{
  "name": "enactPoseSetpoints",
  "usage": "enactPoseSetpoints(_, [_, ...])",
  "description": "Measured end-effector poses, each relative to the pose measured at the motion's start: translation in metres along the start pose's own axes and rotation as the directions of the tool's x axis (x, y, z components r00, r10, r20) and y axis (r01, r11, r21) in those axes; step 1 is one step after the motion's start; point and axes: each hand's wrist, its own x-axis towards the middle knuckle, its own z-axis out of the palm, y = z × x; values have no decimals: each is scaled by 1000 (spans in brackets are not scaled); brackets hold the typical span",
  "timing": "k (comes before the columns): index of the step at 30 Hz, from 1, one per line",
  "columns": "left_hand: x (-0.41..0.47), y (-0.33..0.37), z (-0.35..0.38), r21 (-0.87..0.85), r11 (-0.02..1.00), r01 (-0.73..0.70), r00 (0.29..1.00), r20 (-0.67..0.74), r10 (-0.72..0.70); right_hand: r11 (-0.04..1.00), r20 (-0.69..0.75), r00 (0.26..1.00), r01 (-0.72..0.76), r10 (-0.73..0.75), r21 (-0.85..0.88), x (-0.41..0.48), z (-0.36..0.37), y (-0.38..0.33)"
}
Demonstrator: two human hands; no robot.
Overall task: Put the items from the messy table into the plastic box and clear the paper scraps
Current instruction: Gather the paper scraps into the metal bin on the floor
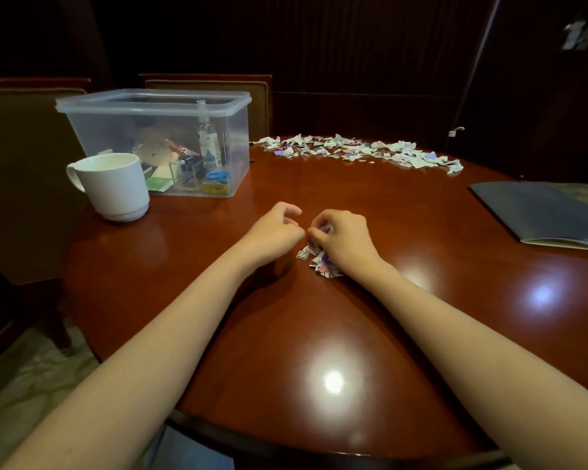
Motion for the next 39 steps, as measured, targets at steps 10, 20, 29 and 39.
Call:
enactPoseSetpoints(10, [-9, 2, 32, 511, 835, -203, 975, 183, 125, 917, -7, 950, -300, 313, 263, 3, -31, 15])
enactPoseSetpoints(20, [-10, 26, 42, 453, 884, -117, 992, 88, 86, 942, 392, 883, -320, 257, 102, -8, -62, 15])
enactPoseSetpoints(29, [-6, 28, 40, 463, 885, -48, 995, 100, 2, 959, 527, 810, -281, 256, -34, -12, -72, 18])
enactPoseSetpoints(39, [5, 48, 43, 625, 780, -3, 992, 100, -77, 965, 527, 808, -228, 262, -130, -10, -65, 13])
